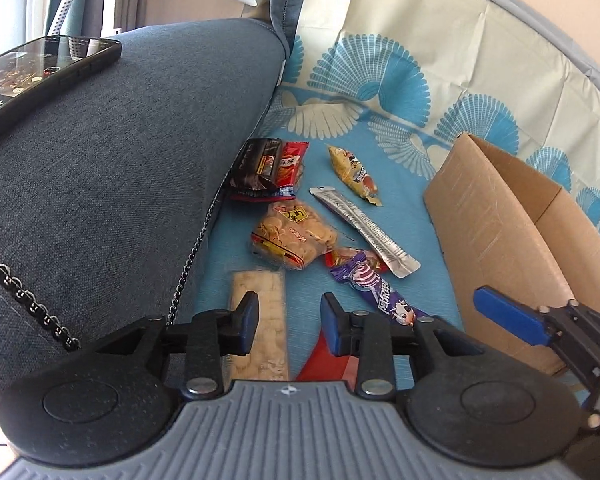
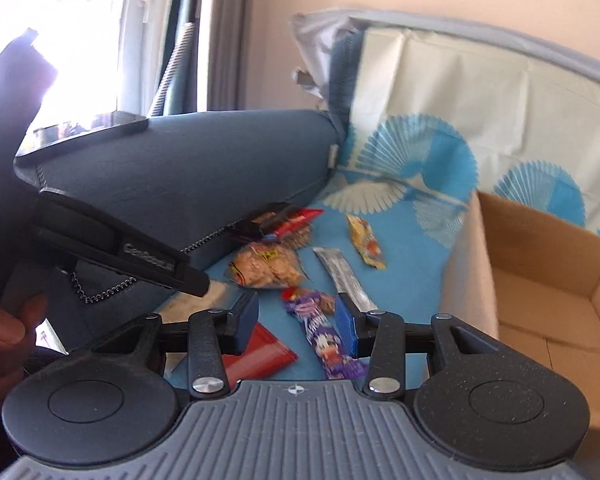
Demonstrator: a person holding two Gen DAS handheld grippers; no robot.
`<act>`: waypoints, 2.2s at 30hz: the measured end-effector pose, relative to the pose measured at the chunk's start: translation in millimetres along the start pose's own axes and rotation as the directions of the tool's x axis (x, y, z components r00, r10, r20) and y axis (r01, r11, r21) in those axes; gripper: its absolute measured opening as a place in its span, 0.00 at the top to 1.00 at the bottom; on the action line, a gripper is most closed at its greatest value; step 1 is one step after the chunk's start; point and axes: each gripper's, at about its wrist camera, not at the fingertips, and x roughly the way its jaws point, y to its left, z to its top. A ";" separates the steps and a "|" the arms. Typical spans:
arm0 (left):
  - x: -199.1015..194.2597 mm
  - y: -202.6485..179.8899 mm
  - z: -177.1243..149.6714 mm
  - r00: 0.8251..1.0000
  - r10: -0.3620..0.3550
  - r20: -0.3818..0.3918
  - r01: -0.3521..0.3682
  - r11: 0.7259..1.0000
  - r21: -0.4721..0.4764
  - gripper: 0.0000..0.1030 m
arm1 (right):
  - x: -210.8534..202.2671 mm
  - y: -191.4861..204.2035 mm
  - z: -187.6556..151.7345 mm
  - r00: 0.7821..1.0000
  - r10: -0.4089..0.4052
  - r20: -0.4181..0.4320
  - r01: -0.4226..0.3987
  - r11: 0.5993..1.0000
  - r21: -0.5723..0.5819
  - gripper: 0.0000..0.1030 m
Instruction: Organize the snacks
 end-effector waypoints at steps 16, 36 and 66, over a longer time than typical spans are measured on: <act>30.8 7.6 3.1 0.988 0.079 -0.133 -0.089 0.994 -0.066 0.49 | 79.9 -20.0 -4.1 0.982 -0.019 -0.187 0.050 0.985 0.163 0.25; 52.2 1.0 0.7 0.963 0.112 -0.246 -0.122 0.992 -0.024 0.47 | 106.2 -41.0 -16.6 0.953 0.007 -0.303 0.074 0.964 0.254 0.69; 32.3 4.0 -3.3 0.964 0.002 -0.264 -0.018 0.998 -0.055 0.61 | 31.0 -28.3 -20.5 0.941 0.076 -0.329 -0.006 0.978 0.207 0.83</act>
